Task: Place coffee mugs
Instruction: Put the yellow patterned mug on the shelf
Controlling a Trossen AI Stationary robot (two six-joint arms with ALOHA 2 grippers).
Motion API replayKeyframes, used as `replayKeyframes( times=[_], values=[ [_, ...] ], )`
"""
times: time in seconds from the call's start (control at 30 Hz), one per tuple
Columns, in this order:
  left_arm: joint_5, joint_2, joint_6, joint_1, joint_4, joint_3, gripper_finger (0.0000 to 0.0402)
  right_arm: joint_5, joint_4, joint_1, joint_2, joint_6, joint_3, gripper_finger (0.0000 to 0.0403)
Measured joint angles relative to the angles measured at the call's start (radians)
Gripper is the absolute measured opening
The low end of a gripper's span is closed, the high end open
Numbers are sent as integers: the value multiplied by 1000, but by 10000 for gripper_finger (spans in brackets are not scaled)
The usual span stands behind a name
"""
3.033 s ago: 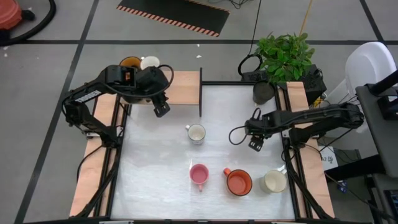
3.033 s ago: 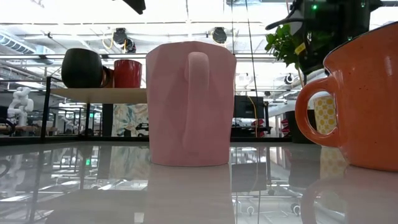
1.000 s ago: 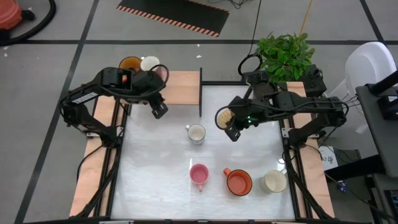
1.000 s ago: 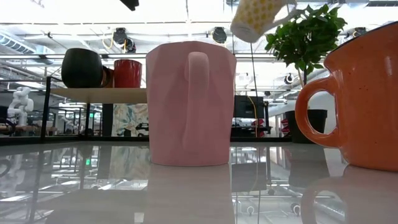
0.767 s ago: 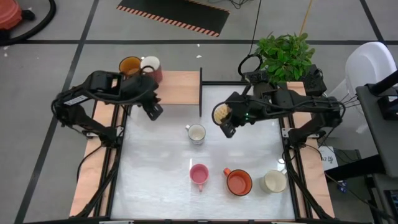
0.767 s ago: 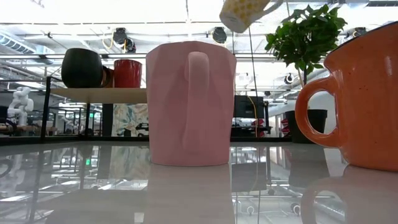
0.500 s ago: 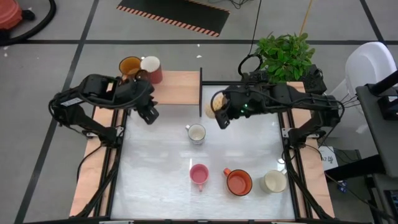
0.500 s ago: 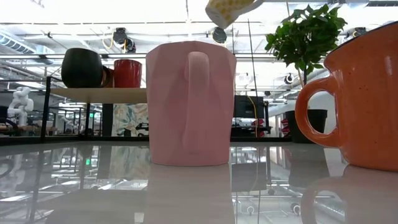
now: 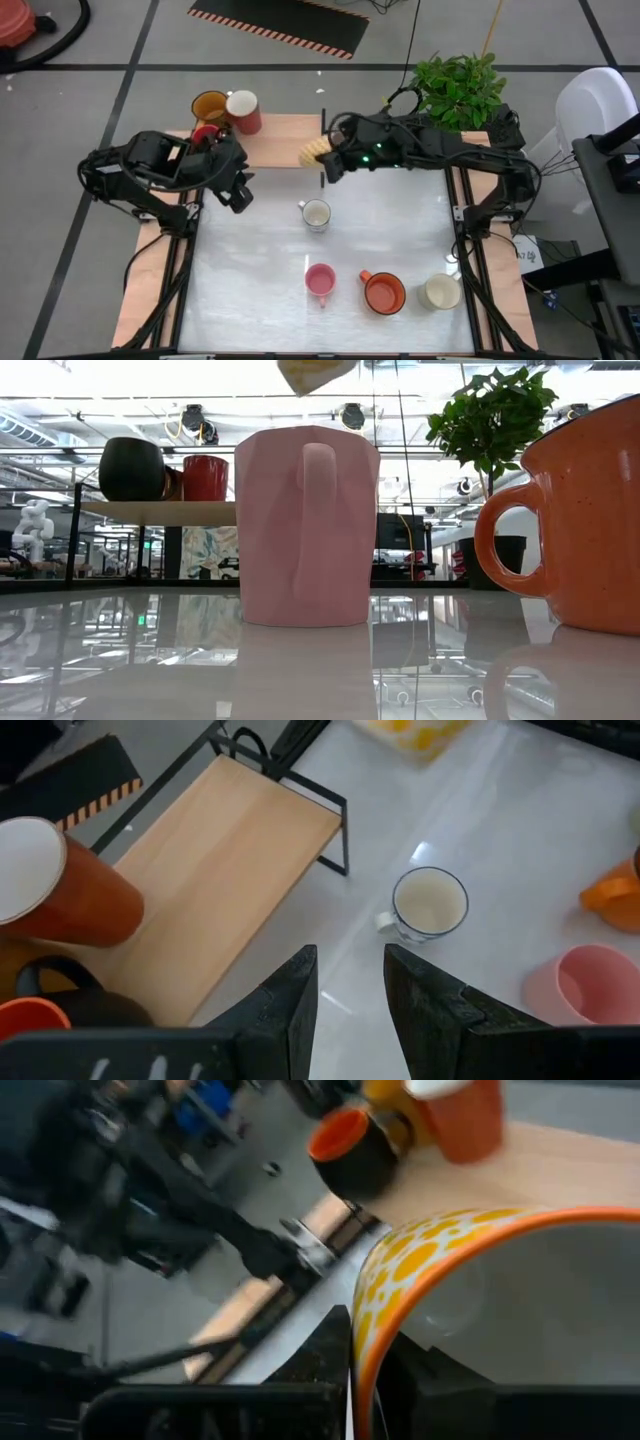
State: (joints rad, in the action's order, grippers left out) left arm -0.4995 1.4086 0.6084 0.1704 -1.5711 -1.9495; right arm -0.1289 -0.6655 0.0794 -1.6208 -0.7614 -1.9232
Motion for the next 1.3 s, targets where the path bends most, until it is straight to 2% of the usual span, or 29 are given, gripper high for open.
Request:
replayKeyframes(
  times=[0.2,0.3,0.4,0.63,0.73,1.07,1.3],
  values=[
    [0,-3,19,30,0,0,122,56,180,41,-63,-4,0,13],
    [0,-3,22,40,0,0,122,79,164,62,-94,-10,-24,13],
    [0,-3,19,42,0,0,122,80,131,81,-141,14,-111,13],
    [-62,-10,-9,42,0,0,122,82,-1,141,-289,99,-438,10],
    [-71,-23,-9,42,0,0,122,119,62,177,-280,69,-385,10],
    [-70,-36,-23,37,1,0,122,128,114,259,-349,125,-393,9],
    [-50,-37,-14,37,0,0,122,134,34,299,-421,200,-392,10]
  ],
)
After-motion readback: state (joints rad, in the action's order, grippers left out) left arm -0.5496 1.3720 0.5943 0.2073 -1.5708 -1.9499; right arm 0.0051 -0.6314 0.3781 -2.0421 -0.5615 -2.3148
